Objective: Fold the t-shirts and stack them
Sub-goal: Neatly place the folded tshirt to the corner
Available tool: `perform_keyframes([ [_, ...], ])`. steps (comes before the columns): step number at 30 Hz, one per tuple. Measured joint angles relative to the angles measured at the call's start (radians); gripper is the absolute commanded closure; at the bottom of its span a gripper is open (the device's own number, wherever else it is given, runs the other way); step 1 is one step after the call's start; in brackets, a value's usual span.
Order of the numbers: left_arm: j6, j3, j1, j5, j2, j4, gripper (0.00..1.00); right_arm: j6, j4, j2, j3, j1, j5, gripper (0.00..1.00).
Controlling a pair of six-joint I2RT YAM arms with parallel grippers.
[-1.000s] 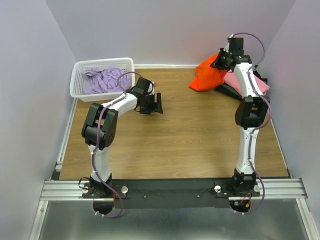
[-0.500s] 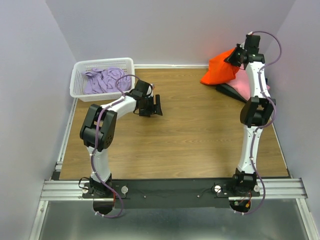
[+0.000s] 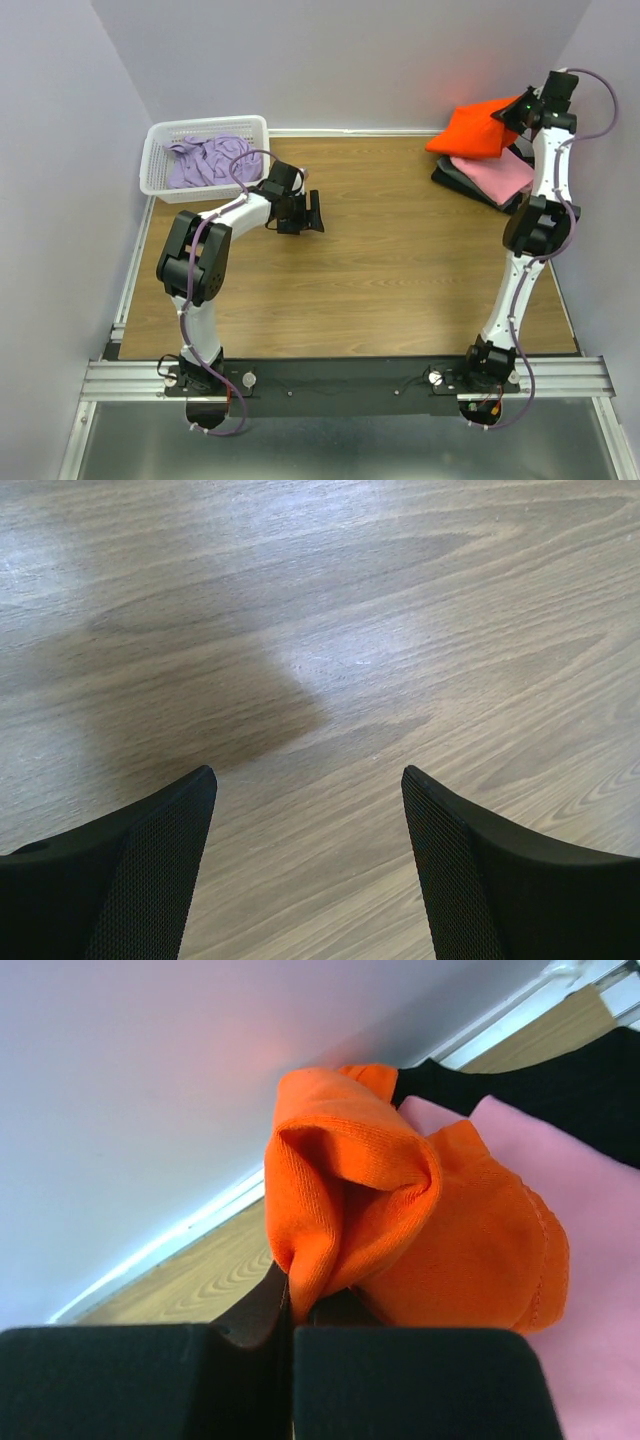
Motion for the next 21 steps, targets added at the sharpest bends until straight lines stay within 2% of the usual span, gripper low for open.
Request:
perform_keyframes([
  [8,0.000,-0.002,0.000,0.000,0.000,0.000,0.17,0.037,0.011,-0.045,-0.003,-0.046,-0.048,0.99],
  [21,0.000,-0.007,-0.001,0.000,0.000,0.000,0.17,0.033,0.044,-0.146,-0.175,-0.101,-0.077,0.99],
])
